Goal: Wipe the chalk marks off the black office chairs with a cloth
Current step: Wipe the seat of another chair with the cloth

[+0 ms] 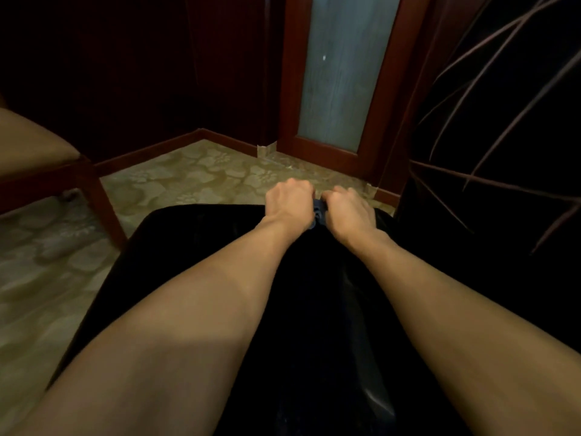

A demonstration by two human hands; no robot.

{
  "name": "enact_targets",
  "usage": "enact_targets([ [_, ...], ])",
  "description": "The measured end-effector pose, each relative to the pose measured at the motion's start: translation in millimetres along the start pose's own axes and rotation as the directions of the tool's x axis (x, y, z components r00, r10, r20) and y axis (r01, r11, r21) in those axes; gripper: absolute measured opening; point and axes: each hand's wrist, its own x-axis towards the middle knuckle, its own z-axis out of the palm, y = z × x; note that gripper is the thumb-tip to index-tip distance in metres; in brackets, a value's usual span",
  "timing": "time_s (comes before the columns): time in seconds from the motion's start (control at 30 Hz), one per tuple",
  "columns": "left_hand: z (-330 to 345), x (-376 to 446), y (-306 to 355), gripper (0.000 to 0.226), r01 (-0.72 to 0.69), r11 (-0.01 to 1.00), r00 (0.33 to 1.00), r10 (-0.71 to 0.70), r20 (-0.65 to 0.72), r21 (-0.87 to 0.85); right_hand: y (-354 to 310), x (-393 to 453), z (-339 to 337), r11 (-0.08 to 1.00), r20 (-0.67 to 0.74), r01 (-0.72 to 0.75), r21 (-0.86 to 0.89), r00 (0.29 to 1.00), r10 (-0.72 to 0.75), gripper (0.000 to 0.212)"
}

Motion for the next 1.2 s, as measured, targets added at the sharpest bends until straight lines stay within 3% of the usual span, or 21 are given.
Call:
enact_targets([
  [0.37, -1, -15, 15, 0.033, -0.04, 0.999, 0.998, 0.038, 0.042, 0.03, 6, -18, -9, 0.996, 0.014, -0.078, 0.036, 0.997, 0.077, 0.023],
  [0.77, -21, -144, 52, 0.026, -0.05, 0.999, 0.996, 0.049, 0.077, 0.004, 9, -143, -19, 0.995, -0.032, -0.094, 0.029, 0.995, 0.095, 0.027],
  [1.0, -37, -224, 64, 0.019, 0.01, 0.999, 0.996, -0.005, 0.091, -0.05, 9, -216, -35, 0.999, 0.006, 0.023, 0.045, 1.0, -0.023, 0.026],
  [1.2, -48, -288, 75, 0.018, -0.066, 0.998, 0.994, 0.066, 0.089, -0.007, 13, -285, -51, 0.992, 0.001, 0.122, 0.019, 0.993, -0.122, 0.023],
])
